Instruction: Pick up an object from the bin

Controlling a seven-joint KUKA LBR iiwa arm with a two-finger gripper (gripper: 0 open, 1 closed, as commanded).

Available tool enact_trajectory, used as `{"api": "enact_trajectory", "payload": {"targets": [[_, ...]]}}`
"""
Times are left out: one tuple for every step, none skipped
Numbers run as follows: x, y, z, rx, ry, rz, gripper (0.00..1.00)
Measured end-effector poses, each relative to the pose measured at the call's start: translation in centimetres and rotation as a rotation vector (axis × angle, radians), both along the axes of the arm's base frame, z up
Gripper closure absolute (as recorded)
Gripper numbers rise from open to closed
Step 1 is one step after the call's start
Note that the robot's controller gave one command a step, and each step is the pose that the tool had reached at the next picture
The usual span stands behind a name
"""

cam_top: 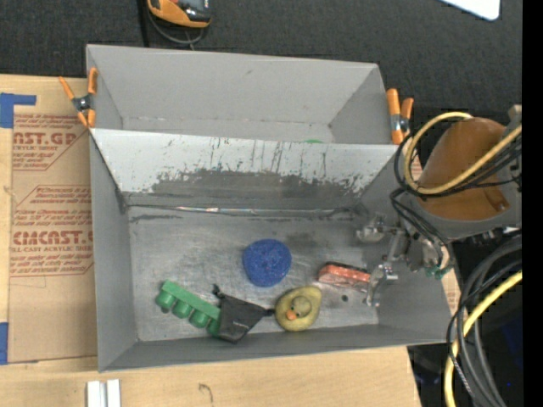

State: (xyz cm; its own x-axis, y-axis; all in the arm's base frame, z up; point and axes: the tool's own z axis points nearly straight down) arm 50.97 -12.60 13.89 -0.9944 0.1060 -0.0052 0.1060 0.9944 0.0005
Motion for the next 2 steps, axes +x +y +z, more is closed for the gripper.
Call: {"api": "enact_trajectory", "payload": {"targets": [[0.5,-0.6,-1.9,0.002,0.008,-0.194,0.0],[1.1,0.5,-1.8,0.001,0.004,-0.341,0.0]]}}
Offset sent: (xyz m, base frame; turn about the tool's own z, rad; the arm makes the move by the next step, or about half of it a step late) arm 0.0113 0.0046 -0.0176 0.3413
